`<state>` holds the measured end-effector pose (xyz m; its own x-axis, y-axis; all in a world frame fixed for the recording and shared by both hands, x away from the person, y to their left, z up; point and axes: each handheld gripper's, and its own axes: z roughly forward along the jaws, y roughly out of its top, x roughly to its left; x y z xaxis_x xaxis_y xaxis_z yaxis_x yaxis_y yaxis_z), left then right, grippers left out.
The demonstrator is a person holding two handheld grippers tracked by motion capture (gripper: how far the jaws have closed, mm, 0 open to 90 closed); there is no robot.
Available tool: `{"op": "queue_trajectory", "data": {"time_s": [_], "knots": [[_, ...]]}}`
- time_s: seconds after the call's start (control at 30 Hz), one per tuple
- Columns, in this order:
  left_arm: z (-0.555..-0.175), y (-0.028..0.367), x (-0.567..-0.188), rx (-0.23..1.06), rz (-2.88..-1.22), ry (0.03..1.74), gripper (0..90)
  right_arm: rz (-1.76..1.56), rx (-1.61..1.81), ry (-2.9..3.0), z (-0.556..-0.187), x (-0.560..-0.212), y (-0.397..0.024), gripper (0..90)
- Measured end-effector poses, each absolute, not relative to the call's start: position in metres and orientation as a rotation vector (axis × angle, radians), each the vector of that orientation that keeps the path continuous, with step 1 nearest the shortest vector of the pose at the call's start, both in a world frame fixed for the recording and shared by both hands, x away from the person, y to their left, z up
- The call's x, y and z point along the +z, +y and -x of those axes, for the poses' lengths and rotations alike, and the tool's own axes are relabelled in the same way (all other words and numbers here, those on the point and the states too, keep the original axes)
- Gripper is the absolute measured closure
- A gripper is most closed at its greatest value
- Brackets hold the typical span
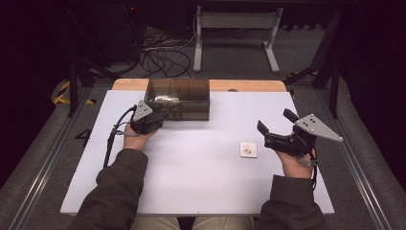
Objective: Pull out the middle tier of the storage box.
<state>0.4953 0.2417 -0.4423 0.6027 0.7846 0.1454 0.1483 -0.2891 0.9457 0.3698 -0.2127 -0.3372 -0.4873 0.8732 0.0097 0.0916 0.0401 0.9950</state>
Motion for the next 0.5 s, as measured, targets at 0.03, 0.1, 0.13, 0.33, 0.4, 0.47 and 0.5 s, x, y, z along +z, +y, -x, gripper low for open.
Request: {"op": "queue_trajectory", "data": {"time_s": [0.03,0.1,0.13,0.33,0.4,0.47,0.5], "knots": [[-0.4955,0.2412,-0.4429,0.763,-1.783,0.762,57.5,-0.985,1.513,1.664,-0.3699,-0.3372,-0.2126,3.7],[-0.496,0.2407,-0.444,0.759,-1.791,0.759,58.1,-0.981,1.514,1.665,-0.3701,-0.3373,-0.2125,3.7],[-0.4962,0.2407,-0.4444,0.759,-1.797,0.757,58.6,-0.981,1.513,1.666,-0.3701,-0.3373,-0.2125,3.8],[-0.4978,0.2396,-0.4467,0.76,-1.82,0.752,60.0,-0.977,1.515,1.667,-0.3699,-0.3372,-0.2124,3.9],[-0.498,0.2395,-0.4467,0.762,-1.824,0.747,60.2,-0.976,1.515,1.669,-0.3699,-0.3373,-0.2124,3.9],[-0.4981,0.2395,-0.4467,0.761,-1.827,0.746,60.5,-0.976,1.515,1.671,-0.3699,-0.3373,-0.2123,4.1],[-0.4981,0.2396,-0.4467,0.759,-1.826,0.748,60.6,-0.973,1.516,1.673,-0.37,-0.3373,-0.2122,4.2]]}}
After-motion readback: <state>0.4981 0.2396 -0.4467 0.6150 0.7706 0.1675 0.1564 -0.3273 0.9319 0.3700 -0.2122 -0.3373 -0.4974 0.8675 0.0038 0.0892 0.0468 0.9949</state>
